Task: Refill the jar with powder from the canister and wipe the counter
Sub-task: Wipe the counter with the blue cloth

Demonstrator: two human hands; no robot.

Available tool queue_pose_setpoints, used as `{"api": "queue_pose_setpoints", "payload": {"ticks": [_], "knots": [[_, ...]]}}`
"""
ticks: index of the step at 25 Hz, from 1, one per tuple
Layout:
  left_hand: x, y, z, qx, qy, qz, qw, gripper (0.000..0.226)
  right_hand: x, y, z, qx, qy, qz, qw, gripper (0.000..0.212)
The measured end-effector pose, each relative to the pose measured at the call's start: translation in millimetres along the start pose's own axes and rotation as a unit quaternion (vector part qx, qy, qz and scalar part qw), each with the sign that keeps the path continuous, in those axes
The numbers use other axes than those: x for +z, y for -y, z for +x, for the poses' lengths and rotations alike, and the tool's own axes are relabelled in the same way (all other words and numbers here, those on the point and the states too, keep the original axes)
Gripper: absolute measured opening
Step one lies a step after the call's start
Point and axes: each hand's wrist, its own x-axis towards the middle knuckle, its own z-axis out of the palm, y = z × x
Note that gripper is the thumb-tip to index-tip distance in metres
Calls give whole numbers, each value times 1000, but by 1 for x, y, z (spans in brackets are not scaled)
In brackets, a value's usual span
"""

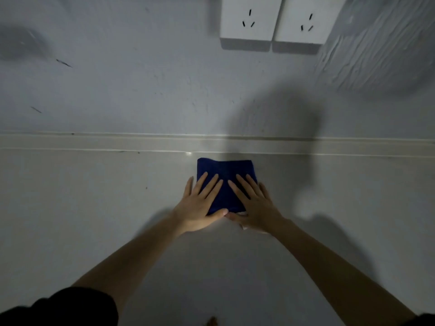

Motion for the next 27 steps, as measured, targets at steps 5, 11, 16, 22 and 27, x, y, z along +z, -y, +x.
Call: {"api": "queue_pose_setpoints", "payload": {"ticks": [5, 11, 16, 22, 27], "knots": [[5, 0, -13, 7, -15, 0, 1000, 102, 9, 11, -11, 9, 6, -16, 1000, 83], [15, -10, -46, -10, -67, -31, 997, 84, 4, 32, -34, 3, 30, -6, 1000, 73], [17, -25, -92, -22, -72, -57, 995, 87, 2, 61, -68, -4, 66, 2, 998, 44], [20, -48, -159, -63, -70, 22, 995, 67, 7, 93, -106, -35, 108, -1, 994, 44], [32, -70, -207, -98, -70, 47, 992, 67, 15, 108, -136, -82, 106, -14, 991, 46]]}}
